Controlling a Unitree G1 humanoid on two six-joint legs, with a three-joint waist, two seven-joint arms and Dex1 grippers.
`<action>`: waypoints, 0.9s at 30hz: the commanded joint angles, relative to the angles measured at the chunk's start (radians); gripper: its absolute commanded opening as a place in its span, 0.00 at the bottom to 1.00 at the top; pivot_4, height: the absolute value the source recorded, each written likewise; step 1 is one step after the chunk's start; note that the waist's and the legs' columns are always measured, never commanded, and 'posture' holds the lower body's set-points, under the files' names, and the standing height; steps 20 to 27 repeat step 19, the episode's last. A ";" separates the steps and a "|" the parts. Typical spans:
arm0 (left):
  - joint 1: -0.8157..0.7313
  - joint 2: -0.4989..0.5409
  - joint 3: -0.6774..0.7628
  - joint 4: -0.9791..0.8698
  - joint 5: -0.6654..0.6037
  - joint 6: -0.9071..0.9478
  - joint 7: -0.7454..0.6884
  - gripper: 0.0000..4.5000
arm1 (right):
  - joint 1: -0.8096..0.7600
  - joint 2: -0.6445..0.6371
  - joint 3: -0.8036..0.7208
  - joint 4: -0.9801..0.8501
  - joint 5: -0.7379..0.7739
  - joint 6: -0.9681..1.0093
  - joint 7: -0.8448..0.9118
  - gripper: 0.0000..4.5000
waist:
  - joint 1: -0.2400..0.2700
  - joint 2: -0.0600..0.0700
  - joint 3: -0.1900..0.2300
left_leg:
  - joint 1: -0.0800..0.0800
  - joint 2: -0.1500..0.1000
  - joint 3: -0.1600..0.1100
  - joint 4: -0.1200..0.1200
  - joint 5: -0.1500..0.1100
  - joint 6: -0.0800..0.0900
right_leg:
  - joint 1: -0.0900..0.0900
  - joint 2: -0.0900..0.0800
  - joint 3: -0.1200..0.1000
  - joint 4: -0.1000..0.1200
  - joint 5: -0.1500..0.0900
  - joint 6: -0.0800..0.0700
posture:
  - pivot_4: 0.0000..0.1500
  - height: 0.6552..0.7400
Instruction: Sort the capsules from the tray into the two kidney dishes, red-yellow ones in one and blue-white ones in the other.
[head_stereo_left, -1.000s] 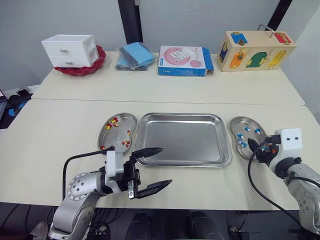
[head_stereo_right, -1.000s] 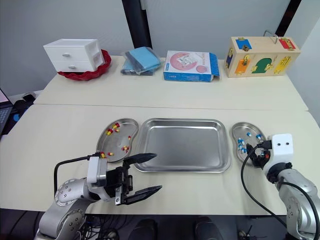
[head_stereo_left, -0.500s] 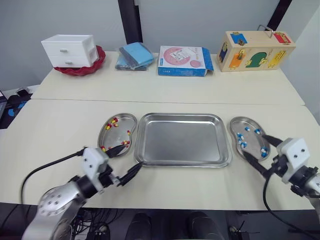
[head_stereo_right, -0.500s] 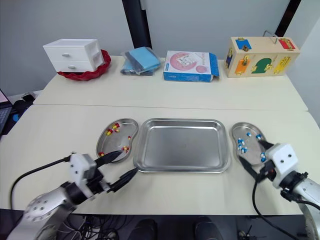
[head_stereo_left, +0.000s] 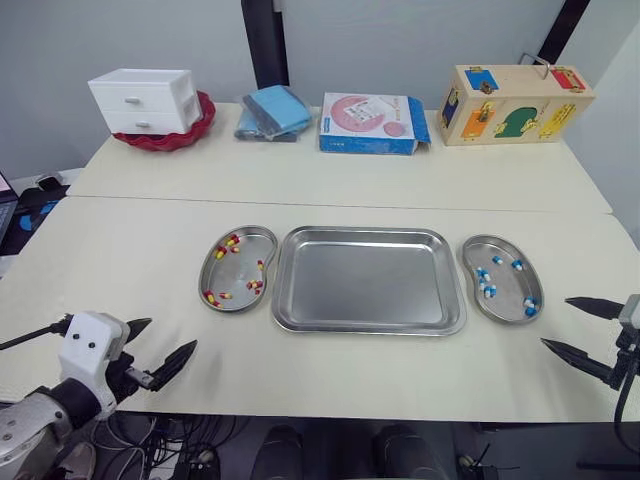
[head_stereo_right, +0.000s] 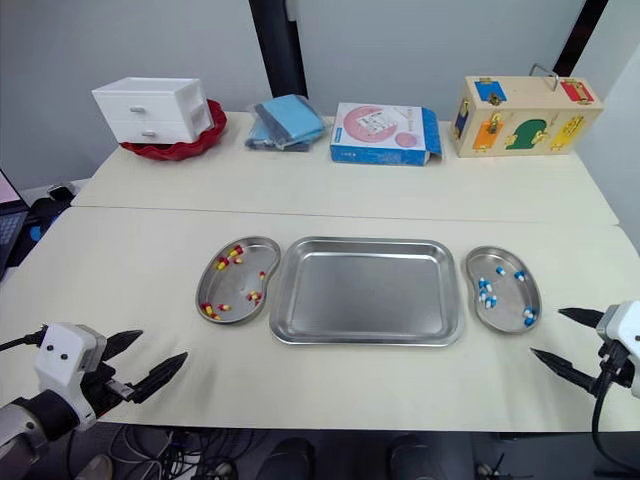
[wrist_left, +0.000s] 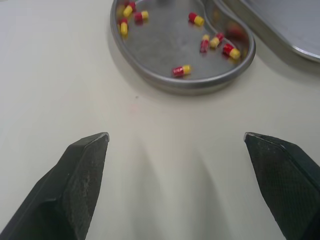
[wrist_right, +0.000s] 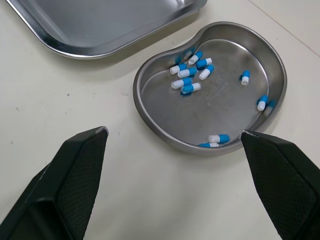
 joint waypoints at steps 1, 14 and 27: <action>0.008 0.007 0.038 0.033 0.052 -0.003 0.023 1.00 | -0.013 -0.022 -0.020 -0.002 0.003 0.001 0.003 0.99 | 0.001 0.000 0.000 | 0.000 0.000 0.000 0.000 0.000 0.000 | 0.000 0.000 0.000 0.000 0.000 0.000 | 1.00 1.00; -0.069 0.018 0.048 0.099 0.029 0.037 -0.001 1.00 | -0.016 -0.017 -0.003 -0.042 0.007 0.051 -0.035 0.99 | 0.003 0.000 0.000 | 0.000 0.000 0.000 0.000 0.000 0.000 | 0.001 0.000 -0.001 0.000 0.000 0.000 | 1.00 1.00; -0.105 0.024 0.043 0.107 0.022 0.037 -0.012 1.00 | -0.003 -0.012 -0.015 -0.054 0.008 0.061 -0.040 0.99 | 0.003 0.000 0.000 | 0.000 0.000 0.000 0.000 0.000 0.000 | 0.001 0.000 -0.001 0.000 0.000 0.000 | 1.00 1.00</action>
